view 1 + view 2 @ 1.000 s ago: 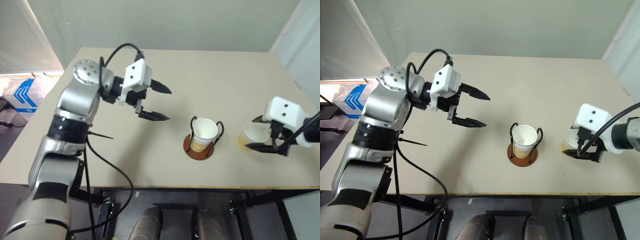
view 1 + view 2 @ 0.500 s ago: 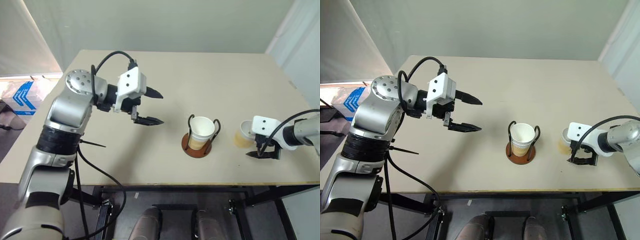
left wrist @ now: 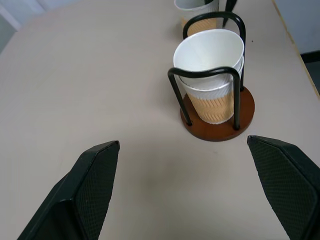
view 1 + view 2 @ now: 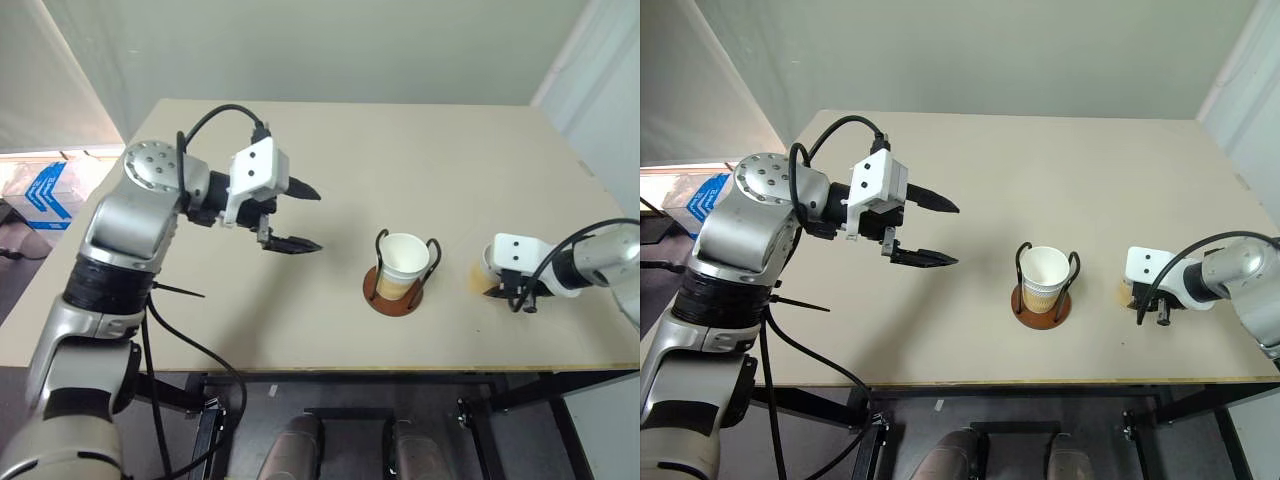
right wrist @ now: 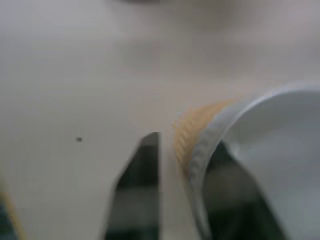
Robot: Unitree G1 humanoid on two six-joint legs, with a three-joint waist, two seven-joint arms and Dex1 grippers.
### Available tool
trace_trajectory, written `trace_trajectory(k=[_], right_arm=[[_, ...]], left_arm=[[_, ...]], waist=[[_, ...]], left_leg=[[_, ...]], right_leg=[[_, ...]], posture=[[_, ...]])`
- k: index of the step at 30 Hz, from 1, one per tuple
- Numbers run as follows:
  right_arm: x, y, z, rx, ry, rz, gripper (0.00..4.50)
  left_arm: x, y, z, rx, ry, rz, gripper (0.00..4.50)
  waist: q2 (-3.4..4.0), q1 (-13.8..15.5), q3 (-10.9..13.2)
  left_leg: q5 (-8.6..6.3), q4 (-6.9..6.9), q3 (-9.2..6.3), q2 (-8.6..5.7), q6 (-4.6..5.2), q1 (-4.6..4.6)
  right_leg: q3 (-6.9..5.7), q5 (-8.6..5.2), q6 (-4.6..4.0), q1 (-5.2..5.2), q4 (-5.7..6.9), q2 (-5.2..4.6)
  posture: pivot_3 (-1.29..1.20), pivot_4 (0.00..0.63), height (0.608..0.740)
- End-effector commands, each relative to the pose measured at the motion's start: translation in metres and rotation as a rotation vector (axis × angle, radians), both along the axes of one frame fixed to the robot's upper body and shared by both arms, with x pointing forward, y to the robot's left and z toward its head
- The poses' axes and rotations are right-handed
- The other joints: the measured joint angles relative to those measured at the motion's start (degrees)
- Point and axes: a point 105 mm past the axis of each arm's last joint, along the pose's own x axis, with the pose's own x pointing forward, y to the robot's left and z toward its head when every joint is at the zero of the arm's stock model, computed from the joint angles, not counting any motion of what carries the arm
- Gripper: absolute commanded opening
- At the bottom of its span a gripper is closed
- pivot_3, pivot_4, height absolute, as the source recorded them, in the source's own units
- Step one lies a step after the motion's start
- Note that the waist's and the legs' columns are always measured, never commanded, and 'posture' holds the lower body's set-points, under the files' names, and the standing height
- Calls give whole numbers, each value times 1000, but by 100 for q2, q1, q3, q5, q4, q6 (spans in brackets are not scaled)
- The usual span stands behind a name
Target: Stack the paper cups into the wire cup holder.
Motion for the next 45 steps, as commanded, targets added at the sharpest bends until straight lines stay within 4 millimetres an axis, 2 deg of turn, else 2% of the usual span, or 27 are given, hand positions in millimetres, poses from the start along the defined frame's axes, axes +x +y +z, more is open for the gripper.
trace_trajectory(k=[1,3,5,12,16,18,28,34,37,41,45], right_arm=[[-10,16,58,63,-96,69,34],[-21,32,89,96,-125,141,34],[-28,48,109,114,-143,207,34],[-30,95,136,126,-176,393,34],[-29,122,130,129,-152,495,34],[-30,126,125,125,-131,516,34],[-21,113,105,56,-85,509,34],[-20,117,93,46,-64,526,34],[-11,120,87,40,-83,510,663],[-3,123,87,38,-109,500,1986],[5,128,110,126,-177,449,3306]], left_arm=[[-4,8,10,-13,-19,-10,4500],[-4,8,11,-15,-12,-18,4500],[-5,7,12,-16,-7,-33,4500],[-8,0,9,5,2,-98,4500],[-8,-2,9,14,-7,-114,4500],[-8,-3,9,17,-9,-119,4500],[-11,-1,11,14,-20,-113,4500],[-10,0,11,15,-23,-107,4500],[-9,-1,10,16,-26,-105,4500],[-6,-1,6,29,-29,-96,4500],[-5,0,4,42,-37,-86,4500]], waist=[[0,-2,0],[-4,0,1],[9,-14,5],[0,-49,2],[0,-56,2],[0,-49,2],[0,-47,2],[0,-57,2],[0,-66,2],[0,-65,2],[0,-72,2]], left_leg=[[1,-2,0,1,-6,1],[13,-5,0,0,-28,1],[11,-10,-3,-5,-24,-8],[16,-43,-21,2,-26,1],[23,-54,-24,3,-29,-2],[24,-59,-24,3,-31,-3],[31,-66,-24,2,-43,-5],[31,-69,-24,3,-42,-2],[31,-68,-24,3,-38,1],[39,-69,-26,4,-30,1],[42,-69,-25,4,-28,2]], right_leg=[[0,-2,-3,0,0,1],[0,-5,-7,-1,0,1],[6,-6,-9,-15,2,1],[-6,-20,-33,-26,6,8],[-10,-20,-33,-35,9,8],[-11,-20,-34,-38,8,8],[-15,-19,-39,-38,8,2],[-15,-18,-41,-39,11,2],[-15,-16,-46,-38,11,2],[-17,-8,-57,-39,11,2],[-16,-1,-67,-40,10,3]], posture=[[0,150,740],[0,150,740],[0,150,740],[0,150,740],[0,150,740],[0,150,740],[0,150,740],[0,150,740],[0,150,740],[0,150,740],[0,150,740]])
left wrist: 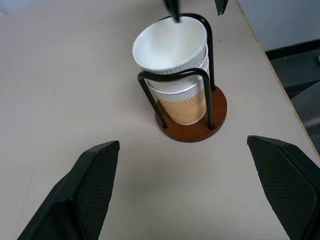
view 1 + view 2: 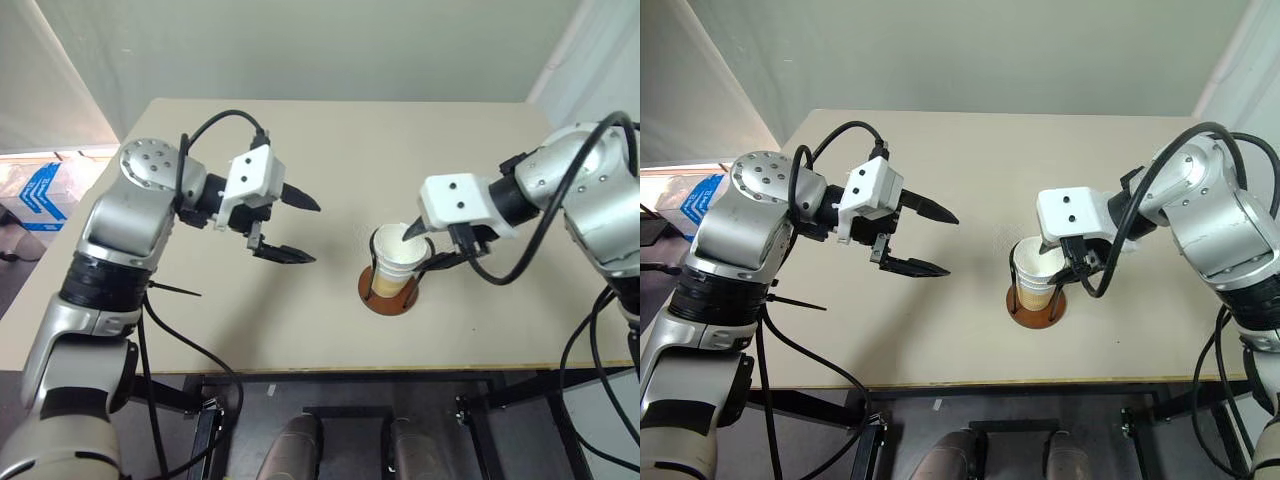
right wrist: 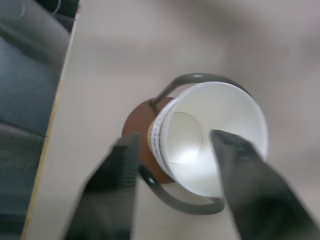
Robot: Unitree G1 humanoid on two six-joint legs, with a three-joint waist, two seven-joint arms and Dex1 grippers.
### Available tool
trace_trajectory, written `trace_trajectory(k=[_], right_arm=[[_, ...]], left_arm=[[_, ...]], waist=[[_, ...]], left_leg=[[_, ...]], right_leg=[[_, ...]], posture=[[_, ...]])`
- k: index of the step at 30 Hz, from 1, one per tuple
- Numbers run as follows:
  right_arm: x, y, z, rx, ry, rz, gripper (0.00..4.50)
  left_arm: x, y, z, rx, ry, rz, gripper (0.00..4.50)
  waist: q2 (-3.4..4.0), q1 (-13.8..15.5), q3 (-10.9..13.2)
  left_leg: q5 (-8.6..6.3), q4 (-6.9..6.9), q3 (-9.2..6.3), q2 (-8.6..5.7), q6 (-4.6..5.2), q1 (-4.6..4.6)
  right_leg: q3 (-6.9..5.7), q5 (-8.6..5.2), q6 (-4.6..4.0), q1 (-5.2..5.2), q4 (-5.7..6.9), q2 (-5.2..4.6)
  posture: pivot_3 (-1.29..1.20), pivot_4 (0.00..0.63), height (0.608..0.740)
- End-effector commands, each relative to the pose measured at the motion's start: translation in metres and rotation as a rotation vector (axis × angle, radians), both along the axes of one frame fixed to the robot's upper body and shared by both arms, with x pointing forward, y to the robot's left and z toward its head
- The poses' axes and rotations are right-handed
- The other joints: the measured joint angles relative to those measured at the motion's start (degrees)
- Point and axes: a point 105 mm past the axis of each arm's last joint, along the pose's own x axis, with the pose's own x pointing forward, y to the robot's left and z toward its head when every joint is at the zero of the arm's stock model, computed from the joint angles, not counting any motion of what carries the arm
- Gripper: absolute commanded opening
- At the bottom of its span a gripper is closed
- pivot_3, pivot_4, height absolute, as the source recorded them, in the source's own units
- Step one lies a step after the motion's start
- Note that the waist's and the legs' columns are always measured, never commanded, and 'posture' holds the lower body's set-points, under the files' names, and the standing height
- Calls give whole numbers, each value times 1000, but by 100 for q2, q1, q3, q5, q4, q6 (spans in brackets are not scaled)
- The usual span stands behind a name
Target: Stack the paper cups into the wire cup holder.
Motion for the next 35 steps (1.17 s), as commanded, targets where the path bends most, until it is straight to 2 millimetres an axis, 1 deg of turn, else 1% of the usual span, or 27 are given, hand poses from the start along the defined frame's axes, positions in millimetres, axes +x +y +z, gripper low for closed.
trace_trajectory(k=[1,3,5,8,10,12,16,19,22,25,28,32,35], right_arm=[[5,3,38,124,-91,-48,3306],[6,1,55,215,-97,-96,3306],[6,-9,69,313,-99,-165,3306],[8,-31,76,429,-114,-285,3306],[10,-41,78,507,-123,-358,3306],[17,-58,72,571,-145,-471,3306],[28,-93,47,683,-184,-704,3306],[29,-111,28,742,-186,-828,3306],[30,-118,16,794,-187,-905,3306],[32,-115,12,798,-189,-913,3306],[34,-114,14,796,-194,-901,3306],[37,-117,18,790,-208,-905,3306],[38,-114,18,781,-206,-893,3306]], left_arm=[[0,0,7,-1,-47,7,4500],[2,2,8,-13,-51,28,4500],[4,4,8,-34,-52,61,4500],[8,9,8,-84,-47,126,4500],[10,12,6,-107,-43,163,4500],[10,16,2,-131,-31,206,4500],[13,23,0,-211,-20,301,4500],[17,31,-4,-258,-21,393,4500],[20,39,-5,-327,-28,489,4500],[20,39,-4,-369,-24,531,4500],[17,39,-6,-367,-21,537,4500],[16,46,-6,-353,-30,563,4500],[16,47,-4,-347,-43,566,4500]], waist=[[0,-2,0],[0,4,0],[-1,10,0],[-2,24,-1],[-2,21,0],[-2,22,0],[-3,26,0],[-3,27,0],[-2,27,0],[-3,24,0],[-3,26,0],[-3,27,0],[-3,27,0]], left_leg=[[1,0,0,0,0,0],[4,-5,-1,0,-3,-1],[5,-9,0,-1,-4,-4],[5,-11,-1,-2,-10,-3],[22,-11,0,-2,-49,-3],[29,-15,2,-2,-64,-2],[30,-19,2,2,-69,3],[35,-19,5,1,-71,5],[38,-16,8,0,-66,9],[40,-18,9,-1,-40,10],[46,-20,7,-1,-26,16],[54,-21,5,-2,-38,17],[56,-21,3,-2,-42,16]], right_leg=[[1,0,0,-1,1,0],[-1,1,-1,-3,0,0],[-1,1,-1,-5,-2,0],[-1,2,-3,-1,-3,-1],[-1,1,-3,0,-5,-1],[0,1,-2,-3,-4,-1],[-2,1,7,-2,2,-1],[2,10,19,-2,1,-1],[4,15,27,1,4,0],[8,22,27,1,2,0],[8,35,22,6,3,1],[9,45,11,8,3,4],[9,47,10,8,3,5]], posture=[[0,150,740],[0,150,740],[0,150,740],[0,150,740],[0,150,740],[0,150,740],[0,150,740],[0,150,740],[0,150,740],[0,150,740],[0,150,740],[0,150,740],[0,150,740]])
